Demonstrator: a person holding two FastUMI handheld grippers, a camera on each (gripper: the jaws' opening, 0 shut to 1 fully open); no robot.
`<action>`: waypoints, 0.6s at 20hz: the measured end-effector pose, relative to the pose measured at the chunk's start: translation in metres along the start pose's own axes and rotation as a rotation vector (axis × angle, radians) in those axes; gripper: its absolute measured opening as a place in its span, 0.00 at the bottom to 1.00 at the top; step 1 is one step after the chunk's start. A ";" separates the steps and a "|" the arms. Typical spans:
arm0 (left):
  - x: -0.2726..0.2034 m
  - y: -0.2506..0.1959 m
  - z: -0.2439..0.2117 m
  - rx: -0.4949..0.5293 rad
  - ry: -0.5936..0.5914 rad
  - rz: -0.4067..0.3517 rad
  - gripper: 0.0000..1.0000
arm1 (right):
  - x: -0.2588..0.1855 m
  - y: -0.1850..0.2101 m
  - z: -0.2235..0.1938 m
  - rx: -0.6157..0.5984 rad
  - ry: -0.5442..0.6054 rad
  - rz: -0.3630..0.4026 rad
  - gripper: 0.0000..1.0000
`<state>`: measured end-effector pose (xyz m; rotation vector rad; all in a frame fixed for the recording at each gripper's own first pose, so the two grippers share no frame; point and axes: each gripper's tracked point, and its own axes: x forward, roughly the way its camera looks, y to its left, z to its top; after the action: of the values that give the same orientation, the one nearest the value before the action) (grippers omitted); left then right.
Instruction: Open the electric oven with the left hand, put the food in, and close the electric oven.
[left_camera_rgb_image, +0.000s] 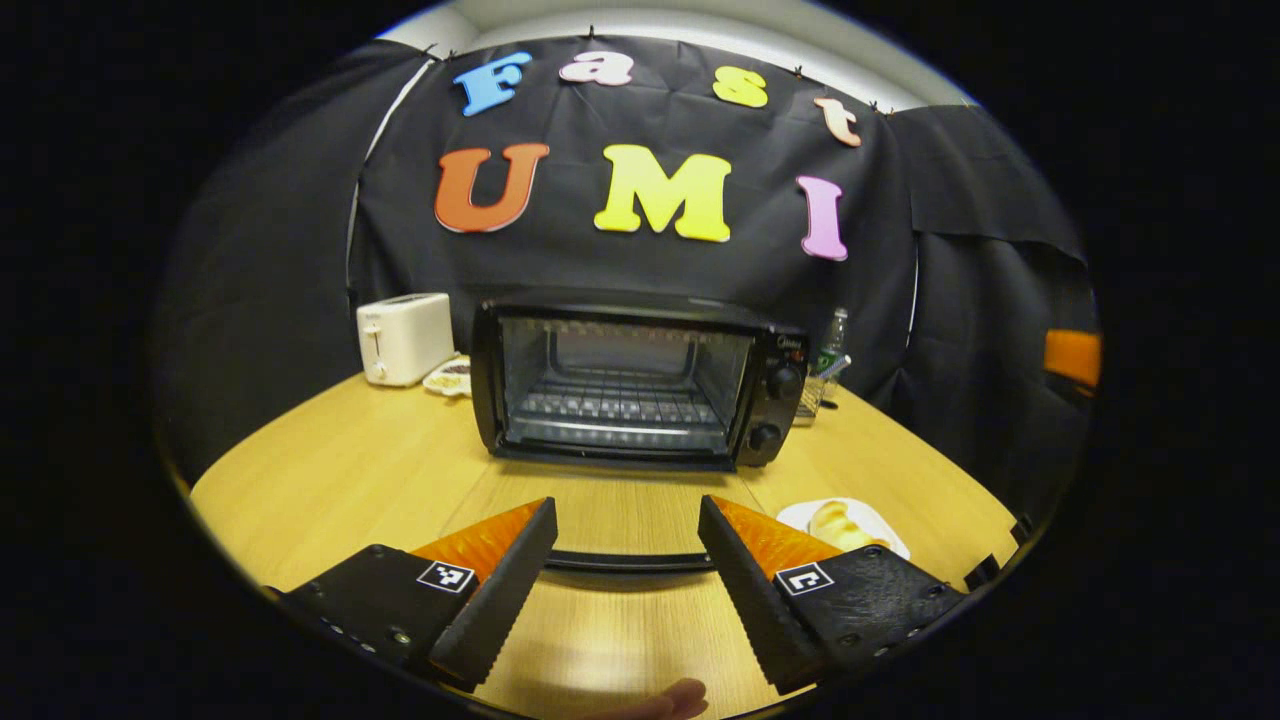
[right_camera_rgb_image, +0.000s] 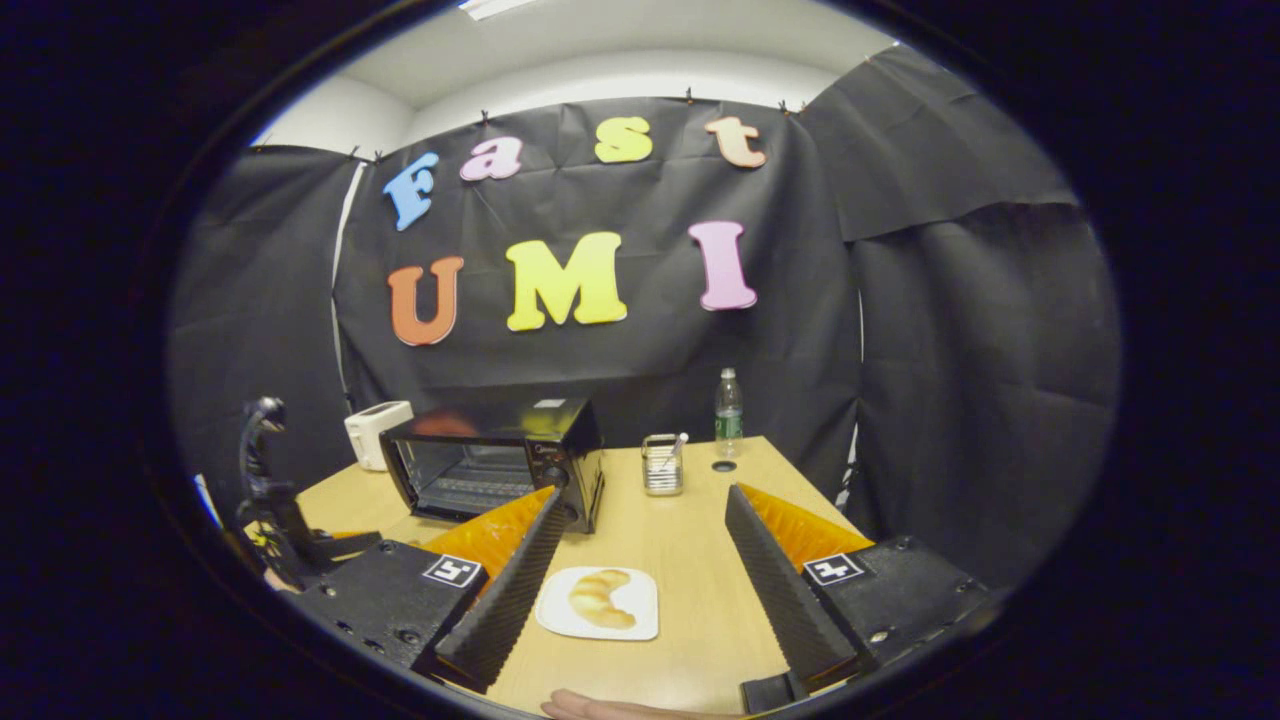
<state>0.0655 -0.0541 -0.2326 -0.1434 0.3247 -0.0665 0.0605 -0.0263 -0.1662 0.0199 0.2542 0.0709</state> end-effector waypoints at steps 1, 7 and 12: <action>-0.014 0.001 0.017 0.002 -0.032 0.004 0.93 | 0.008 0.000 -0.008 0.001 0.025 -0.003 1.00; -0.095 0.015 0.089 0.022 -0.216 0.025 0.93 | 0.043 0.014 -0.061 -0.006 0.170 0.024 1.00; -0.155 0.017 0.138 0.106 -0.326 0.049 0.92 | 0.064 0.036 -0.099 -0.061 0.266 0.088 0.99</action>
<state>-0.0362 -0.0060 -0.0572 -0.0399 -0.0007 -0.0113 0.0944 0.0153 -0.2772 -0.0397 0.5174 0.1693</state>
